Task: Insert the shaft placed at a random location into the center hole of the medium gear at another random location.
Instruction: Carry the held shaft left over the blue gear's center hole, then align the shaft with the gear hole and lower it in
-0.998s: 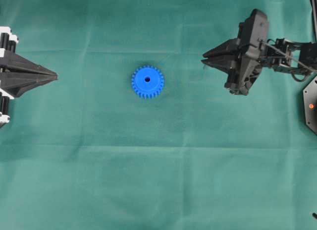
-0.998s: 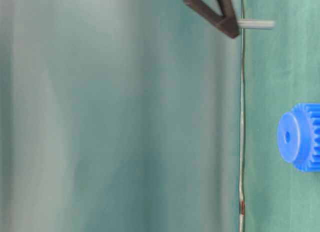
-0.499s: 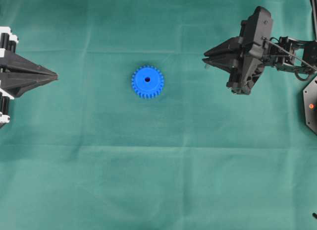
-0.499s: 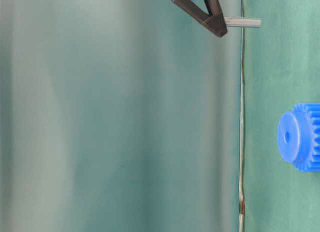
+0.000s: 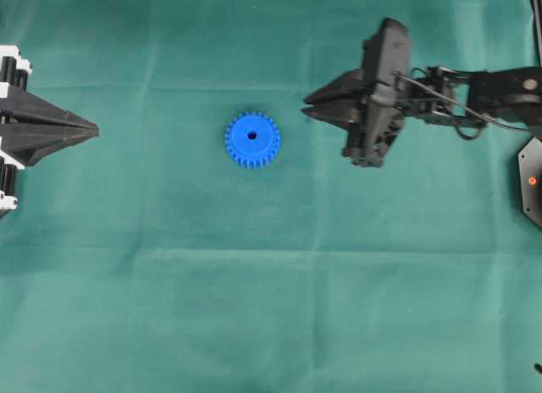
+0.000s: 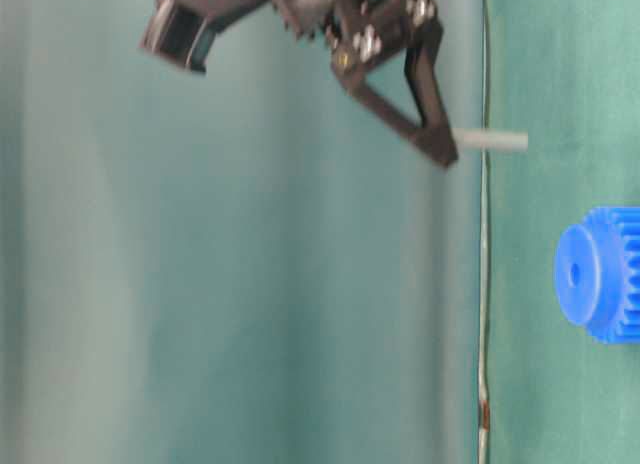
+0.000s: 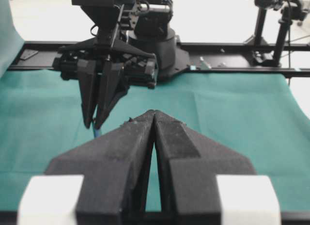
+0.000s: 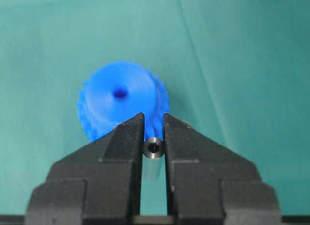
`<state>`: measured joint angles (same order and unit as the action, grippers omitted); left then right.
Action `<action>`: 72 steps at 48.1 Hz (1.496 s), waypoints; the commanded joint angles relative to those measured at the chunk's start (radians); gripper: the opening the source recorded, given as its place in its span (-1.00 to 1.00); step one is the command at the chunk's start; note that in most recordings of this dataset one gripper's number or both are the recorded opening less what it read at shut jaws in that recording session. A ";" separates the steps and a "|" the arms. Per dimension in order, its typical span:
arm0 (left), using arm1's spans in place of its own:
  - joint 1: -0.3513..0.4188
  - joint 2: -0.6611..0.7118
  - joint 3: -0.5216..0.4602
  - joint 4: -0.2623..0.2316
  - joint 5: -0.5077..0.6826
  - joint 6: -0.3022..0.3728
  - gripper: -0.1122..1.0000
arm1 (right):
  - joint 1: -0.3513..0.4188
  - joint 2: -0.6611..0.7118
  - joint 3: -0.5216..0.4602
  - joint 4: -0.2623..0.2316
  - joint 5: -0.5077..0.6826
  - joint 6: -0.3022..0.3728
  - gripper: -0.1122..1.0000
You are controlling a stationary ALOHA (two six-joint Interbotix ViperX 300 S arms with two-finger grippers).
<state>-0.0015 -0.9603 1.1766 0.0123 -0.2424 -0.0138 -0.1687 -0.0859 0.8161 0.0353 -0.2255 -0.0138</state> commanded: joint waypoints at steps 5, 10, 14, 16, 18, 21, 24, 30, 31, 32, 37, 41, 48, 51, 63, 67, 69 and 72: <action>-0.002 0.008 -0.025 0.003 -0.005 -0.002 -0.80 | 0.023 0.061 -0.123 -0.015 -0.006 -0.005 -0.60; -0.002 0.008 -0.026 0.003 -0.005 -0.002 -0.80 | 0.035 0.103 -0.179 -0.017 0.011 -0.005 -0.60; -0.002 0.008 -0.026 0.003 -0.005 -0.002 -0.80 | 0.043 0.127 -0.215 -0.018 0.023 -0.005 -0.60; -0.002 0.008 -0.026 0.002 -0.005 -0.002 -0.80 | 0.046 0.140 -0.230 -0.018 0.025 -0.005 -0.60; -0.002 0.008 -0.026 0.003 -0.002 0.000 -0.80 | 0.049 0.150 -0.244 -0.020 0.025 -0.005 -0.60; 0.000 0.008 -0.025 0.003 0.000 -0.002 -0.80 | 0.052 0.160 -0.256 -0.020 0.026 -0.005 -0.60; -0.002 0.006 -0.026 0.003 0.005 0.000 -0.80 | 0.052 0.166 -0.261 -0.020 0.029 -0.005 -0.60; 0.000 0.006 -0.026 0.003 0.012 -0.002 -0.80 | 0.052 0.167 -0.261 -0.020 0.032 -0.005 -0.60; -0.002 0.005 -0.026 0.003 0.012 -0.002 -0.80 | 0.054 0.166 -0.259 -0.020 0.032 -0.005 -0.60; -0.002 0.003 -0.026 0.003 0.014 0.000 -0.80 | 0.052 0.167 -0.261 -0.020 0.032 -0.005 -0.60; -0.002 0.003 -0.026 0.003 0.015 -0.002 -0.80 | 0.052 0.167 -0.258 -0.020 0.032 -0.005 -0.60; -0.002 0.003 -0.026 0.002 0.015 -0.002 -0.80 | 0.052 0.176 -0.258 -0.020 0.029 -0.005 -0.60; -0.002 0.003 -0.026 0.003 0.014 -0.002 -0.80 | 0.052 0.212 -0.262 -0.020 0.020 -0.005 -0.60; -0.002 0.003 -0.026 0.003 0.014 -0.002 -0.80 | 0.052 0.230 -0.262 -0.020 0.012 -0.005 -0.60; -0.002 0.003 -0.026 0.003 0.014 -0.002 -0.80 | 0.049 0.279 -0.264 -0.018 -0.015 -0.003 -0.60; -0.002 0.003 -0.026 0.003 0.014 -0.002 -0.80 | 0.049 0.279 -0.264 -0.018 -0.017 -0.003 -0.60; -0.002 0.003 -0.026 0.003 0.014 -0.002 -0.80 | 0.049 0.279 -0.262 -0.018 -0.017 -0.003 -0.60; 0.000 0.003 -0.026 0.003 0.014 -0.002 -0.80 | 0.049 0.279 -0.261 -0.018 -0.017 -0.003 -0.60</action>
<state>-0.0015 -0.9618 1.1781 0.0123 -0.2224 -0.0138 -0.1227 0.2010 0.5599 0.0169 -0.2408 -0.0153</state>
